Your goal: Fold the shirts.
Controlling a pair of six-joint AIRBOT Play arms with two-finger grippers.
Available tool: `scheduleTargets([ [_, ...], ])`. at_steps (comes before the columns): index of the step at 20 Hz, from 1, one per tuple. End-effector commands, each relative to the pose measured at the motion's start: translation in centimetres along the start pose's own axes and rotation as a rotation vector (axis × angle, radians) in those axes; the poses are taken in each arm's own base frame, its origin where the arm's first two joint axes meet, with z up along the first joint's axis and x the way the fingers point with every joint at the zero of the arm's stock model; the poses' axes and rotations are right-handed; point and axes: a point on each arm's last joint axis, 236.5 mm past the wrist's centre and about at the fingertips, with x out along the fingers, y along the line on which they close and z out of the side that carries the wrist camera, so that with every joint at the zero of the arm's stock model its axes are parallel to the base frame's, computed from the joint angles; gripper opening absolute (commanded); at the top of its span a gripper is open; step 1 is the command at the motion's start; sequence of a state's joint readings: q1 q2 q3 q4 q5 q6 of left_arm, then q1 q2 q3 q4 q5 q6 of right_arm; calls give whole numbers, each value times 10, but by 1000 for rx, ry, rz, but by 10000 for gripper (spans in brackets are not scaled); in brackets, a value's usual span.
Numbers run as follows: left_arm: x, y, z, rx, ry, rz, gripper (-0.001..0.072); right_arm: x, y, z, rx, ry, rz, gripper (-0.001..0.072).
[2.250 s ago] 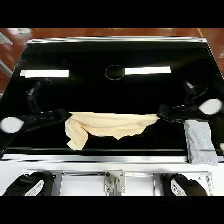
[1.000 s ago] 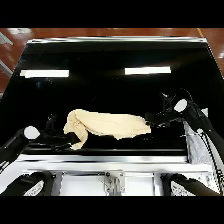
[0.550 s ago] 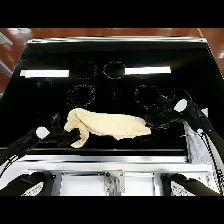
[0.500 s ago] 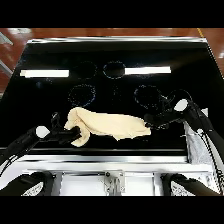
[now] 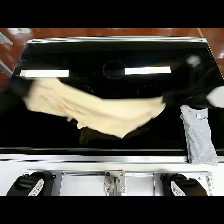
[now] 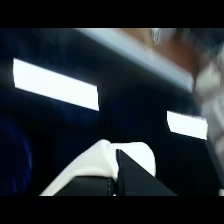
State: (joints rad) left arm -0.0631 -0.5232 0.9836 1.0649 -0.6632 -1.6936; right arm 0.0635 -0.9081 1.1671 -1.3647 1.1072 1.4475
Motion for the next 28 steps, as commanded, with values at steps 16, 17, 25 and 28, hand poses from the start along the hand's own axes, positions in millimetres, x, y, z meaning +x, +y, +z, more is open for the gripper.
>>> scheduleTargets([
  [16,-117,2,-68,-55,235,182,37,-304,-1,139,-79,-871,-242,60],
  [17,-115,15,-94,-88,300,202,37,-289,-4,141,-70,-837,-238,60],
  [25,-110,82,-284,-495,628,242,37,-39,19,112,92,-186,68,60],
  [28,-108,105,-326,-562,682,276,37,77,31,61,203,143,195,60],
])
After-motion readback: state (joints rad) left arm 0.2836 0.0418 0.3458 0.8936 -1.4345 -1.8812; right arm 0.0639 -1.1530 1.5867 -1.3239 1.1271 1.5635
